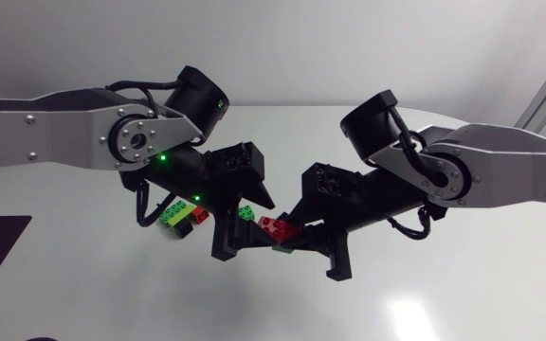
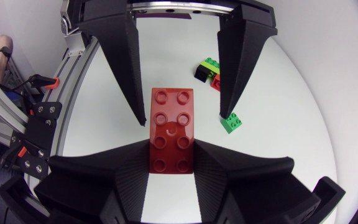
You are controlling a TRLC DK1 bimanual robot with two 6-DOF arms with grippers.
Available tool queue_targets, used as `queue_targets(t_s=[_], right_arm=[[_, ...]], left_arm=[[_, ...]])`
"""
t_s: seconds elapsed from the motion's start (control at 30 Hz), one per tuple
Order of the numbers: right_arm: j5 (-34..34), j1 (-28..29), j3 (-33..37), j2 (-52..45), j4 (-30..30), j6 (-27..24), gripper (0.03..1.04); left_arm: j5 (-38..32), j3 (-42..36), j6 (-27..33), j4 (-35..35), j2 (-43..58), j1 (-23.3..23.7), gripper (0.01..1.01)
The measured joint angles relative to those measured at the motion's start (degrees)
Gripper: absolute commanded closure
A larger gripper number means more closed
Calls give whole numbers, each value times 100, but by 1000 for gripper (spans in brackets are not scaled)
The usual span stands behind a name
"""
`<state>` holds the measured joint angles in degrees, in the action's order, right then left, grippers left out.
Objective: Separate the duplo bricks
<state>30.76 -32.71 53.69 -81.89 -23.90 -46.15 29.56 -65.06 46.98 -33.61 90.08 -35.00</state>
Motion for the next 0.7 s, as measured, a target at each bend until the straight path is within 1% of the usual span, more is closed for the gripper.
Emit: queue_targets(t_s=[0.1, 0.13, 0.17, 0.2, 0.37, 0.43, 0.5, 0.53, 0.7], right_arm=[[-59, 0, 0, 7, 0, 0, 956], [-74, -7, 0, 15, 2, 0, 957], [-79, -11, 0, 33, 2, 0, 957], [-81, -28, 0, 50, 4, 0, 956], [-103, -87, 0, 109, 13, 2, 957], [-127, -120, 0, 107, 31, 4, 957], [-190, -168, -4, 109, 35, 4, 956], [-234, -192, -4, 109, 44, 7, 956], [-372, -269, -57, 151, 133, 11, 956]], left_arm=[[-2, -22, 20, -85, 22, 0, 285], [-4, -28, 39, -105, 28, 0, 325], [-7, -33, 61, -122, 33, 0, 343], [-4, -35, 66, -138, 37, 0, 343], [-7, -57, 127, -164, 37, -11, 436], [-4, -59, 127, -166, 37, -37, 444], [-4, -59, 127, -181, 37, -66, 536], [-4, -59, 127, -199, 37, -66, 551], [-4, -59, 144, -310, 37, -72, 564]])
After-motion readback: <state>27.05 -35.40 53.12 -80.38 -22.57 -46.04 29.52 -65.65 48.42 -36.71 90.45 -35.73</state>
